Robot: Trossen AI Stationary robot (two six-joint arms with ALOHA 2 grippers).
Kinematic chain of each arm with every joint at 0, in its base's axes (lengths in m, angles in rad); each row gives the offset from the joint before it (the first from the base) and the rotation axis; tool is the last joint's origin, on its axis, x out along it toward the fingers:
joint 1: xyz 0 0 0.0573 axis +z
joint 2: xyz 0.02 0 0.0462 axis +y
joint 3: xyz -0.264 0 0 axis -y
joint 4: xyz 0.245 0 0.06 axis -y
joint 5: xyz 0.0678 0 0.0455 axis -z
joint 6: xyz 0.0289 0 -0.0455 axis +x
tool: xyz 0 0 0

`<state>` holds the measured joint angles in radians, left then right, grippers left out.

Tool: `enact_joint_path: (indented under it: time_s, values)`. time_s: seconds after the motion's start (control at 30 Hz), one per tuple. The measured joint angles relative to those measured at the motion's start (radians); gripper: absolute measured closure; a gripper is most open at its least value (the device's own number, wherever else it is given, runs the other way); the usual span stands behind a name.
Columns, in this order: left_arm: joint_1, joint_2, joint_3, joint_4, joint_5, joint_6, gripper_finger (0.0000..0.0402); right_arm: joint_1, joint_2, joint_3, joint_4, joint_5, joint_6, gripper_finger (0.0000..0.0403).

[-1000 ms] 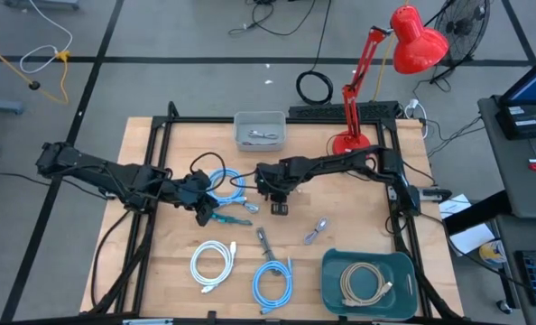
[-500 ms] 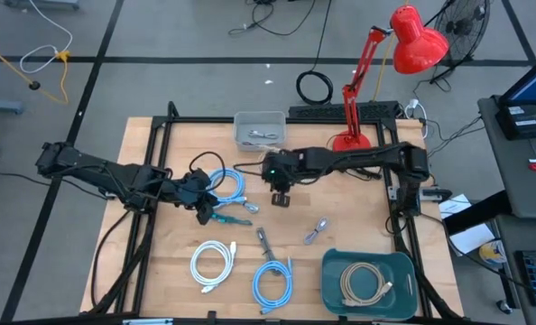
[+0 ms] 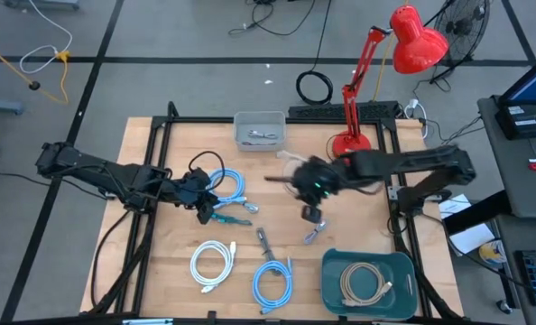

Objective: Pick & Place USB Port
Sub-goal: Put the brown hdmi cable into the blue bin

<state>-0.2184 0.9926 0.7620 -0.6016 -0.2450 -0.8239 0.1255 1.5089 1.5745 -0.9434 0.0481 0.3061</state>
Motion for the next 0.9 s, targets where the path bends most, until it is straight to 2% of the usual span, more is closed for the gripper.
enact_joint_path:
  time_s: [0.23,0.47,0.67,0.9]
  values:
    - [0.0,0.0,0.0,-0.001,-0.001,0.009,0.0314,0.201,-0.094,0.0,-0.148,0.001,0.226,0.0372]
    - [-0.022,0.0,0.0,0.001,0.008,-0.044,0.0314,0.43,-0.129,0.0,-0.166,0.019,0.453,0.0375]
    - [-0.092,0.0,0.0,0.022,0.008,-0.114,0.0314,0.623,-0.108,0.0,-0.143,0.091,0.666,0.0372]
    - [-0.221,0.002,0.0,0.069,-0.001,-0.222,0.0314,0.838,-0.029,0.001,-0.089,0.249,0.922,0.0375]
